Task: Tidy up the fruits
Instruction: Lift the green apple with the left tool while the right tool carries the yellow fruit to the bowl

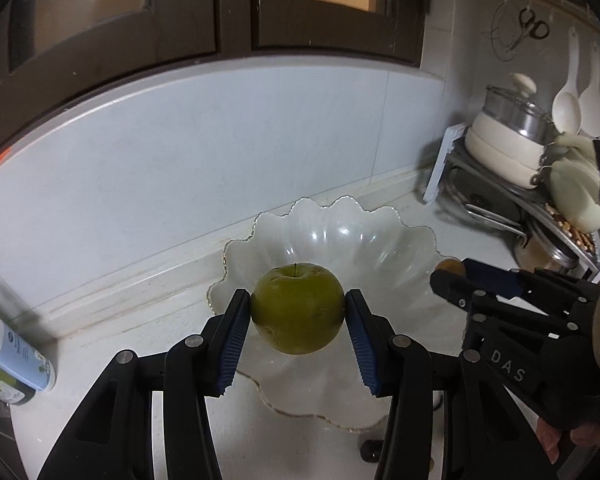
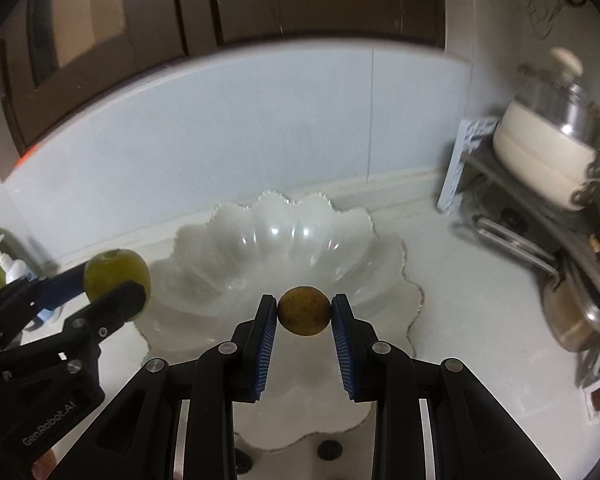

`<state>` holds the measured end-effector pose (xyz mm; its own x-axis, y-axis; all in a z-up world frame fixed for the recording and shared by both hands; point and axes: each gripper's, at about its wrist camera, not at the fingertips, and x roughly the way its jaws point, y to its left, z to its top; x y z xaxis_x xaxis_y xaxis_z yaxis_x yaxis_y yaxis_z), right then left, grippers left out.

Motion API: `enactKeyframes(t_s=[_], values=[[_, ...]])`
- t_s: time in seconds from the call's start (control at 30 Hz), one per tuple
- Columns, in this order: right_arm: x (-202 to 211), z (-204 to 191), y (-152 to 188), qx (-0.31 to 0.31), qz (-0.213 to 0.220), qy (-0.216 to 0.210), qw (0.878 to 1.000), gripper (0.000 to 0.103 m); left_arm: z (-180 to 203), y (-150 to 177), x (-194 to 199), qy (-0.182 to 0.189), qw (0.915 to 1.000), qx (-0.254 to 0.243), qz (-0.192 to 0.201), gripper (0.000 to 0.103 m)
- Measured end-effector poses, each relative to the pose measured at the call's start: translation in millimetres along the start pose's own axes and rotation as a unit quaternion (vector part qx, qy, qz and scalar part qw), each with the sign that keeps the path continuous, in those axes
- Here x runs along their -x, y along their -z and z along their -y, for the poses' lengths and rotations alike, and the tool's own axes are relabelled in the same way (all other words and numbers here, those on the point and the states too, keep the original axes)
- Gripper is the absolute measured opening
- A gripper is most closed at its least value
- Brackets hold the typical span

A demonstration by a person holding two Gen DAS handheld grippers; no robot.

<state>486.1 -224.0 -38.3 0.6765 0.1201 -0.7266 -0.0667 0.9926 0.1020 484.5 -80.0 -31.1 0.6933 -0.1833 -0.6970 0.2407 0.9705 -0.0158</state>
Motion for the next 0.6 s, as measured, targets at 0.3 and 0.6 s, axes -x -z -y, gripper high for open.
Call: enactKeyframes(t_s=[0.3,0.6], values=[[-46.0,11.1,-8.1,0.0,-0.055,0.011,0.998,0.03,2.0,-7.7,-54.3,0.009,0.9973,0.006,-0.072,0.048],[-78.6,17.6,-13.5,0.005,-0.107,0.019,0.994,0.03,5.5,-3.6,-105.3,0.015,0.9886,0.01,-0.149,0.048]])
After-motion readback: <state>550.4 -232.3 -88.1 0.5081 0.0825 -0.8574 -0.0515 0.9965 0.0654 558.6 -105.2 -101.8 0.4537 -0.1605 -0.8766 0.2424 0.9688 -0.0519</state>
